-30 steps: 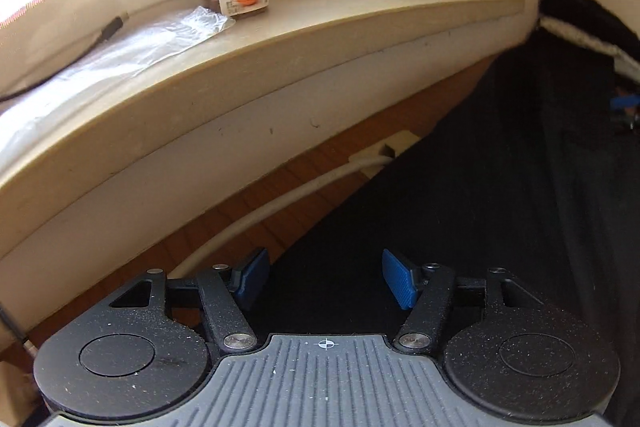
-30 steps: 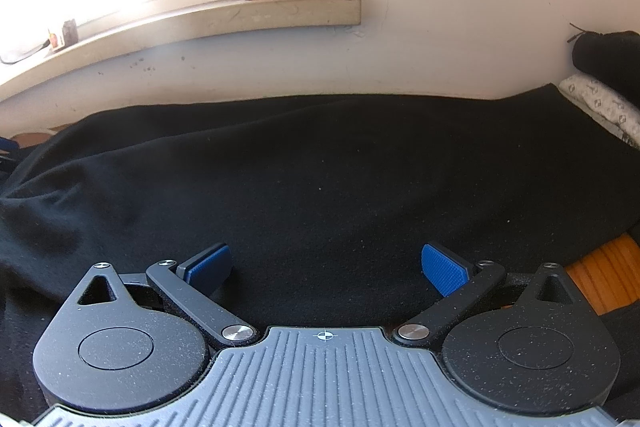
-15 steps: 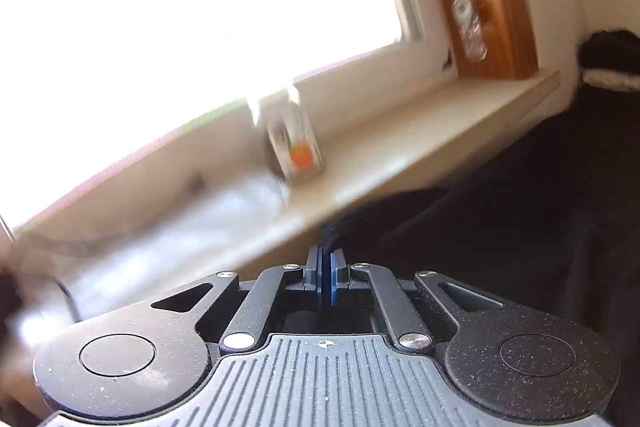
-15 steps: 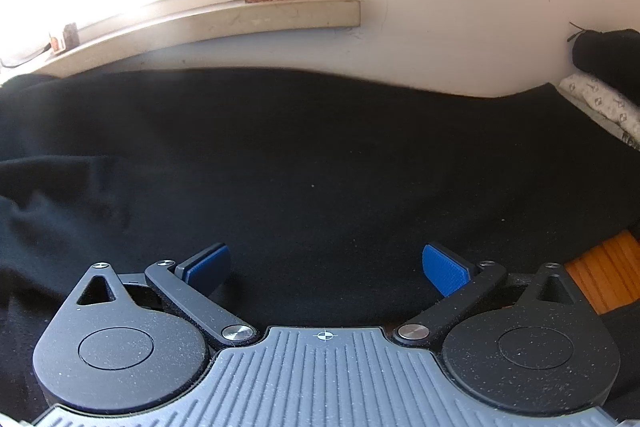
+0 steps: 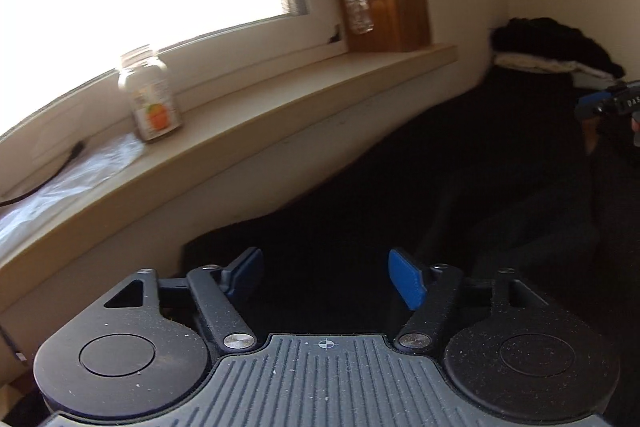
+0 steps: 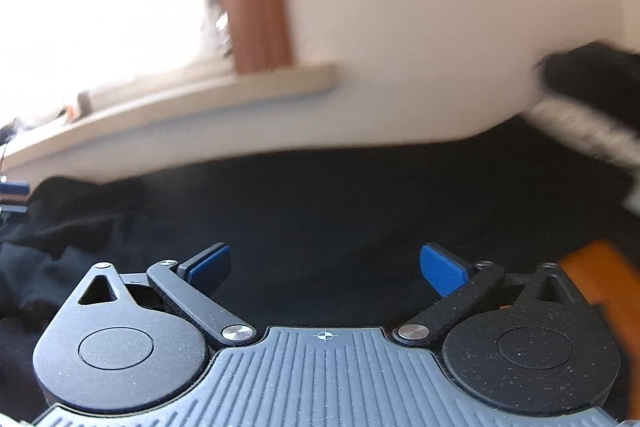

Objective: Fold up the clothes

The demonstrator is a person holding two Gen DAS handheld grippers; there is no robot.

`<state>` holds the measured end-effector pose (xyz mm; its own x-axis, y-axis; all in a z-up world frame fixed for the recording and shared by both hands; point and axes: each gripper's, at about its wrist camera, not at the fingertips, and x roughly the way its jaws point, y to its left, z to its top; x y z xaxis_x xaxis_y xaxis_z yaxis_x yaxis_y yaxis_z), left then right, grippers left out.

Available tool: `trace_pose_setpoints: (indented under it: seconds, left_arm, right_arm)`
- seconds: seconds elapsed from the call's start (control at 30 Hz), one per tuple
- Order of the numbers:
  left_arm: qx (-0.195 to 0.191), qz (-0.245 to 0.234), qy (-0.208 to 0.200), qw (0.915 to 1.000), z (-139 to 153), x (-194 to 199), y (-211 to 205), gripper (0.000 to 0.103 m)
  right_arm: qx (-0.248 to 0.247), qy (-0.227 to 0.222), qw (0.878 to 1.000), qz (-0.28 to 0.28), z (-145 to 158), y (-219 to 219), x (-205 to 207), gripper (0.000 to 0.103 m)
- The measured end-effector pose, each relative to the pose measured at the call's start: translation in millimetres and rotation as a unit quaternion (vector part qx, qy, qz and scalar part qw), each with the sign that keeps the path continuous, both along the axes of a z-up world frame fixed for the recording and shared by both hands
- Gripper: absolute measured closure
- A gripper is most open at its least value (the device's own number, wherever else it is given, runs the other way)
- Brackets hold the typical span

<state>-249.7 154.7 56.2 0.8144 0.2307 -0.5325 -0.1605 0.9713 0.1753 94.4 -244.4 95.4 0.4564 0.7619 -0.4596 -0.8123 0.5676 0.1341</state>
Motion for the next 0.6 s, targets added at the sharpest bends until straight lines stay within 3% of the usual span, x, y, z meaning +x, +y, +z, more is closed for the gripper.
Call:
trace_pose_setpoints:
  seconds: [0.13, 0.3, 0.47, 0.6]
  left_arm:
    - [-0.025, -0.015, -0.001, 0.9996, -13, 10, -9, 0.024]
    - [-0.05, -0.003, 0.01, 0.9987, -33, 22, 1, 0.023]
    - [-0.062, 0.0, 0.0, 0.9981, -31, 20, 6, 0.022]
    - [-0.059, -0.002, -0.003, 0.9983, -30, 17, 4, 0.011]
  right_arm:
    - [-0.021, -0.017, 0.999, -0.019, 14, -40, -5, 0.04]
    - [-0.057, -0.035, 0.998, -0.016, 12, -75, -26, 0.04]
    - [-0.083, -0.027, 0.996, 0.032, 5, -77, -50, 0.038]
    - [-0.084, -0.018, 0.994, 0.073, 0, -63, -64, 0.028]
